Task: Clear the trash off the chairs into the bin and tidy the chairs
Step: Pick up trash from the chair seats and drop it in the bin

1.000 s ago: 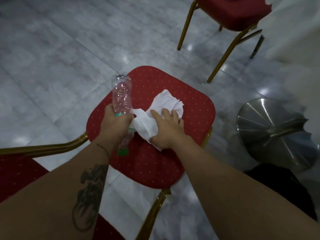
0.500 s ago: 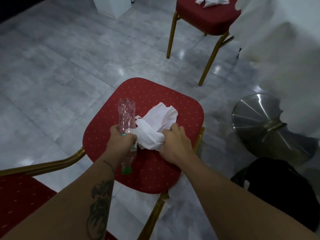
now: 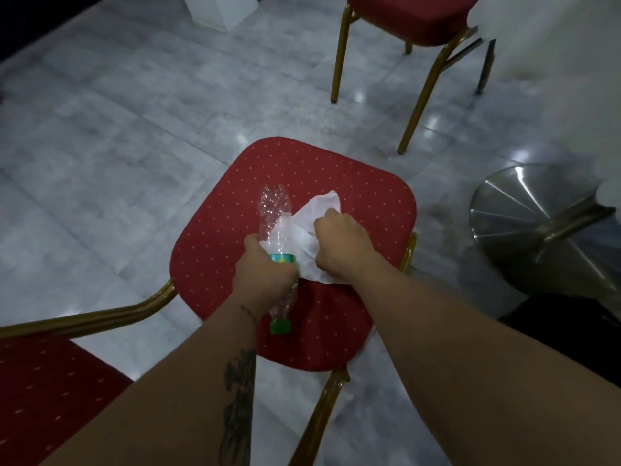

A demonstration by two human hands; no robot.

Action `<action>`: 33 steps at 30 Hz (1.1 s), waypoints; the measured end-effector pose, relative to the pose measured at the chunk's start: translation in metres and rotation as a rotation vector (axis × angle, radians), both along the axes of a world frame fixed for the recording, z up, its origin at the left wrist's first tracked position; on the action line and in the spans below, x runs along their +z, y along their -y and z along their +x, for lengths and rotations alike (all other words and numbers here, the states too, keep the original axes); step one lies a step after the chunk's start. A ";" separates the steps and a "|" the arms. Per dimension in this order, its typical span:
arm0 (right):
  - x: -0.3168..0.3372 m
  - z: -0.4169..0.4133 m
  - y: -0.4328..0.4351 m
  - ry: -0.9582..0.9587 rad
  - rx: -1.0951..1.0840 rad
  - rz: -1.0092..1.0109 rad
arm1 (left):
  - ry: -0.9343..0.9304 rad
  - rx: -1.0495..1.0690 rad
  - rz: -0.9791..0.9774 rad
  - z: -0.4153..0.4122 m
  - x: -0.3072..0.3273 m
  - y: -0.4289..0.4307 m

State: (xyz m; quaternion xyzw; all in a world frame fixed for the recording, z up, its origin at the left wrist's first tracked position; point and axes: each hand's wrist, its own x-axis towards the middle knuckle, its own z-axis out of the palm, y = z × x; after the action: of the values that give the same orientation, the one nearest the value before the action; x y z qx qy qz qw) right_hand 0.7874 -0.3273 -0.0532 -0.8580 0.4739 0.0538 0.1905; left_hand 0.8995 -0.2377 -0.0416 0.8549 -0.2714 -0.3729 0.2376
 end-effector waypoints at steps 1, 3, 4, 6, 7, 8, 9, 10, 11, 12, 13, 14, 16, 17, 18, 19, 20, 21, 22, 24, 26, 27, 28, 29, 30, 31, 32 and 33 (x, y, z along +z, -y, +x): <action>0.001 -0.003 -0.003 0.056 -0.059 0.046 | -0.019 0.016 -0.025 -0.006 -0.001 0.000; -0.003 -0.012 -0.010 0.228 -0.253 0.178 | -0.044 0.073 -0.073 -0.015 0.000 -0.001; -0.006 -0.019 -0.014 0.326 -0.365 0.257 | -0.046 0.094 -0.095 -0.016 -0.001 -0.001; -0.009 -0.036 -0.025 0.516 -0.551 0.412 | -0.072 0.103 -0.130 -0.020 0.001 0.000; -0.009 -0.048 -0.030 0.590 -0.601 0.471 | -0.102 0.086 -0.141 -0.025 0.003 0.001; -0.006 -0.062 -0.036 0.648 -0.625 0.513 | -0.139 0.064 -0.145 -0.032 0.006 0.004; -0.004 -0.075 -0.041 0.675 -0.639 0.535 | -0.187 0.033 -0.145 -0.039 0.010 0.005; 0.000 -0.095 -0.046 0.678 -0.662 0.536 | -0.246 -0.005 -0.147 -0.055 0.014 0.008; 0.002 -0.112 -0.050 0.681 -0.703 0.542 | -0.296 -0.042 -0.146 -0.070 0.018 0.010; 0.004 -0.131 -0.054 0.692 -0.766 0.559 | -0.341 -0.084 -0.145 -0.087 0.022 0.012; 0.005 -0.151 -0.059 0.706 -0.840 0.571 | -0.392 -0.126 -0.141 -0.107 0.024 0.013; 0.004 -0.173 -0.066 0.717 -0.926 0.573 | -0.447 -0.162 -0.133 -0.129 0.023 0.013; -0.001 -0.225 -0.082 0.742 -1.136 0.582 | -0.550 -0.216 -0.113 -0.178 0.015 0.012; -0.008 -0.252 -0.091 0.749 -1.246 0.598 | -0.580 -0.241 -0.090 -0.203 0.008 0.011; -0.015 -0.278 -0.101 0.753 -1.340 0.620 | -0.598 -0.253 -0.049 -0.227 -0.001 0.009; -0.023 -0.305 -0.111 0.746 -1.417 0.655 | -0.616 -0.267 0.002 -0.253 -0.010 0.006; -0.034 -0.332 -0.119 0.733 -1.495 0.685 | -0.636 -0.276 0.053 -0.279 -0.020 0.004; -0.044 -0.355 -0.126 0.724 -1.569 0.703 | -0.651 -0.286 0.104 -0.301 -0.031 0.001; -0.054 -0.377 -0.132 0.724 -1.630 0.719 | -0.663 -0.296 0.148 -0.321 -0.039 -0.002; -0.074 -0.417 -0.142 0.684 -1.667 0.727 | -0.671 -0.301 0.226 -0.357 -0.052 -0.006; -0.085 -0.445 -0.147 0.626 -1.624 0.719 | -0.641 -0.296 0.273 -0.381 -0.066 -0.006; -0.090 -0.457 -0.148 0.599 -1.606 0.713 | -0.614 -0.293 0.272 -0.389 -0.075 -0.006; -0.097 -0.468 -0.148 0.590 -1.597 0.710 | -0.572 -0.301 0.269 -0.397 -0.081 -0.005; -0.103 -0.477 -0.146 0.585 -1.593 0.715 | -0.534 -0.312 0.269 -0.403 -0.087 -0.003; -0.109 -0.484 -0.143 0.585 -1.590 0.716 | -0.499 -0.328 0.264 -0.408 -0.089 -0.001; -0.112 -0.489 -0.141 0.581 -1.586 0.720 | -0.476 -0.338 0.262 -0.412 -0.092 0.000; -0.117 -0.494 -0.137 0.579 -1.574 0.721 | -0.462 -0.338 0.274 -0.416 -0.095 0.003; -0.118 -0.497 -0.133 0.583 -1.554 0.732 | -0.455 -0.323 0.288 -0.419 -0.098 0.006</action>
State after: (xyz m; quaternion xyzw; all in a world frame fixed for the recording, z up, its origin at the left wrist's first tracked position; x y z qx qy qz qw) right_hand 0.2909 -0.1939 -0.1715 -0.1619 0.8056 -0.1622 0.5463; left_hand 0.4805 -0.2439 -0.1400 0.7202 -0.2877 -0.6222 0.1063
